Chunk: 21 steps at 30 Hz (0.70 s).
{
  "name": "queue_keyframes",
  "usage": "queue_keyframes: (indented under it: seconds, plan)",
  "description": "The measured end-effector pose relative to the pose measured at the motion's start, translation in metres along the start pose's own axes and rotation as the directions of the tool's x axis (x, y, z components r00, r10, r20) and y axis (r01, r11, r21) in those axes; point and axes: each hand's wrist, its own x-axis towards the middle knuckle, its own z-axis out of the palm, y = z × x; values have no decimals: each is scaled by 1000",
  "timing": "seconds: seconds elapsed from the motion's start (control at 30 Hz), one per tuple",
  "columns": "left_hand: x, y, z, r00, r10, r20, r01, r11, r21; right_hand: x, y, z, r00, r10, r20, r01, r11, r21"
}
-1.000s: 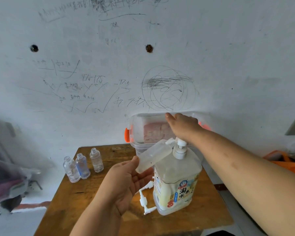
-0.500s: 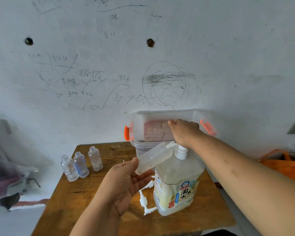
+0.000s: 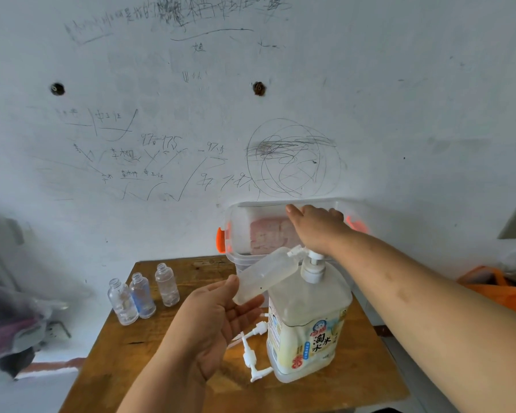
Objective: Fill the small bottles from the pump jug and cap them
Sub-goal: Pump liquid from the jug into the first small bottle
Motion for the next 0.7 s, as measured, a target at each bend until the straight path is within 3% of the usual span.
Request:
queue_keyframes:
  seconds: [0.17, 0.4, 0.53, 0.7]
  plan:
    - [7, -4, 0, 1000, -23, -2, 23, 1000, -4, 2, -1, 4, 1000, 20, -8, -20, 1000, 24]
    - [10, -9, -3, 997, -74, -10, 73, 996, -42, 4, -2, 22, 987, 137, -79, -114, 963, 244]
    - [10, -11, -5, 995, -103, 17, 104, 991, -87, -4, 3, 22, 935, 182, -304, -58, 926, 374]
    - [6, -13, -9, 985, -167, 47, 173, 970, -171, -8, 4, 12, 793, 292, -534, 55, 840, 540]
